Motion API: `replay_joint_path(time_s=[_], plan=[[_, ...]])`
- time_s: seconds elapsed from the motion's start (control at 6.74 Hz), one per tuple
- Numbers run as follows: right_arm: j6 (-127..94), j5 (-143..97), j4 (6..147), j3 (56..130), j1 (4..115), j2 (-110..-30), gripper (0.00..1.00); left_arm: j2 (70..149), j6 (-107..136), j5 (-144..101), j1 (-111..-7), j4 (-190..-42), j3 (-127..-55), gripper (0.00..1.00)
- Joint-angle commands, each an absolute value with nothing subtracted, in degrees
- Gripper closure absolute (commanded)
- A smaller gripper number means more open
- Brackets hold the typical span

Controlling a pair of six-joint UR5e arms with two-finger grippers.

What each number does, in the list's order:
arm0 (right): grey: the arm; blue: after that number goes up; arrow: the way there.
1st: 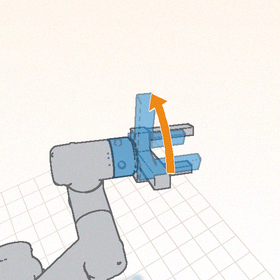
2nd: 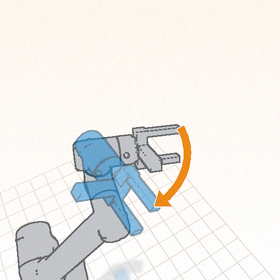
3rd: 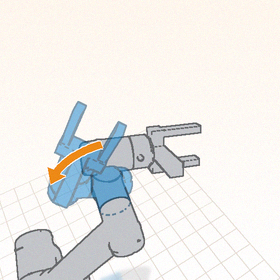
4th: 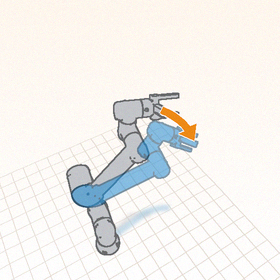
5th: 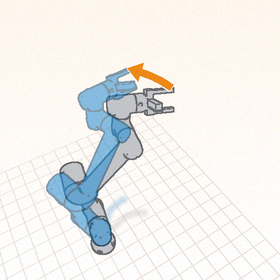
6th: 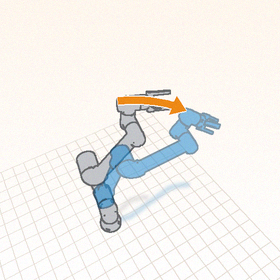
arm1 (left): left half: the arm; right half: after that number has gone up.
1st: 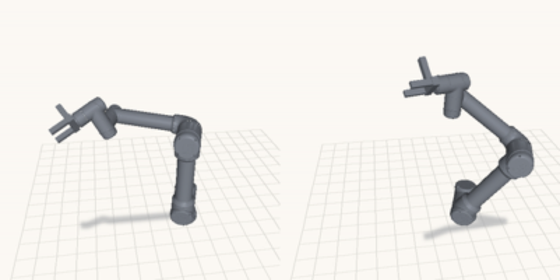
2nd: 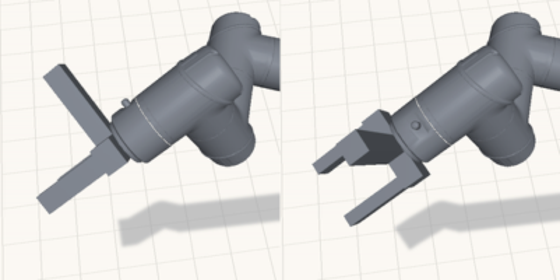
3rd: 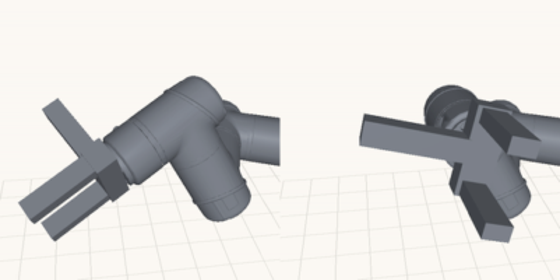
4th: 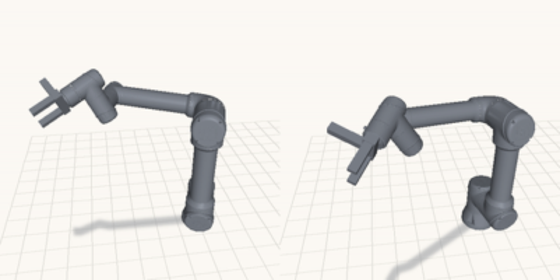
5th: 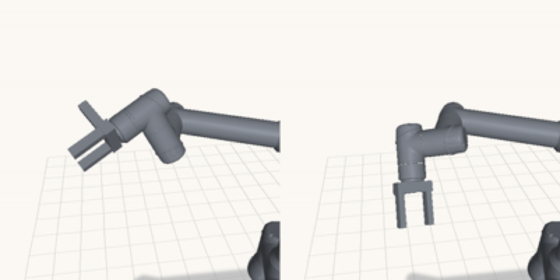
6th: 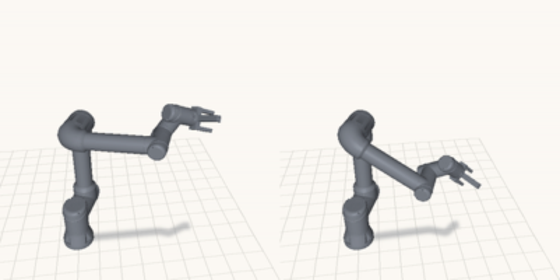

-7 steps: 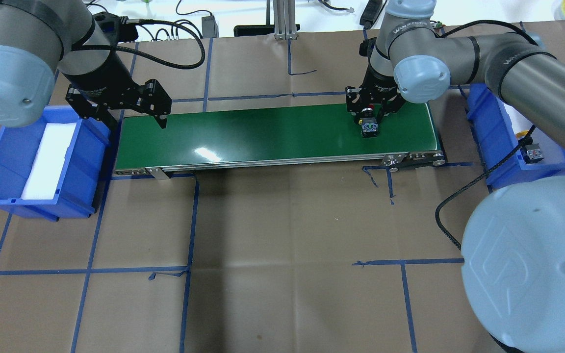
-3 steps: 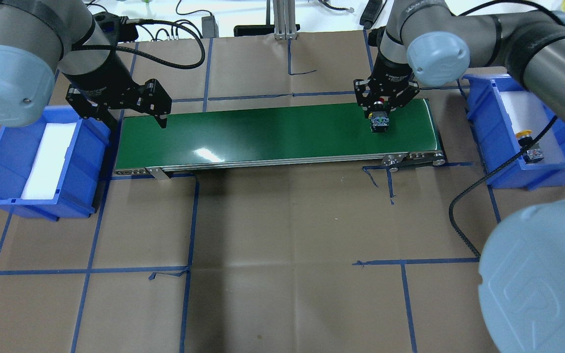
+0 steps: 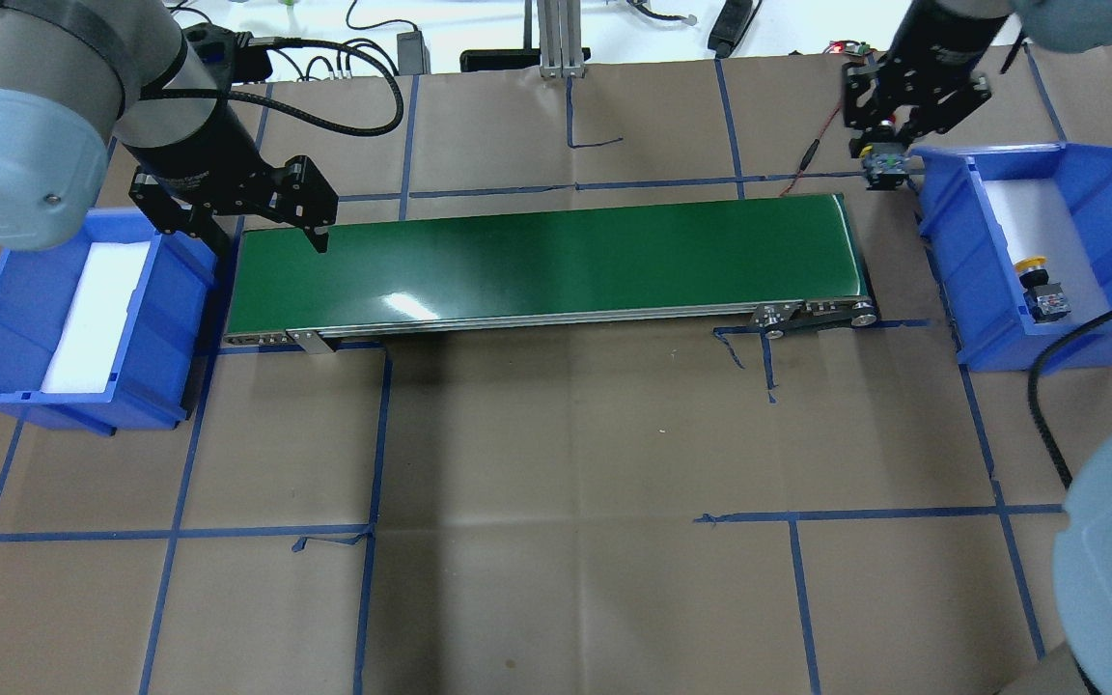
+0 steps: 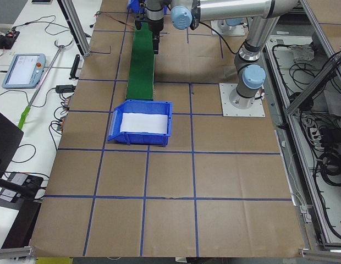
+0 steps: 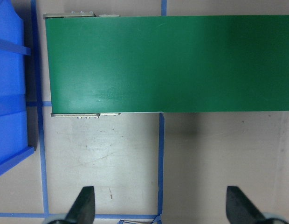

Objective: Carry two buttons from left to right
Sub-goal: 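Lift the red button and carry it into the blue bin beside the right arm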

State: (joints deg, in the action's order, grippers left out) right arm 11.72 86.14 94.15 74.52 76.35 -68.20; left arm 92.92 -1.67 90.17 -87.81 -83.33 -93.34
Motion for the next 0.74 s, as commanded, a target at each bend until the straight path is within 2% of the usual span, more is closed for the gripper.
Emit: replay_joint_path(time_s=[0.0, 0.3, 0.59], plan=[[26.4, 87.8, 94.5, 71.5, 65.1, -67.6, 0.95, 92.9, -1.7, 90.2, -87.8, -83.3, -93.3, 0.00], [29.4, 88.0, 101.8, 72.2, 62.3, -63.8, 0.95, 92.9, -1.7, 90.3, -87.8, -83.4, -93.3, 0.00], [30.7, 87.0, 103.4, 71.8, 62.4, -58.5, 0.94, 92.9, -1.7, 90.3, -87.8, -83.4, -93.3, 0.00]])
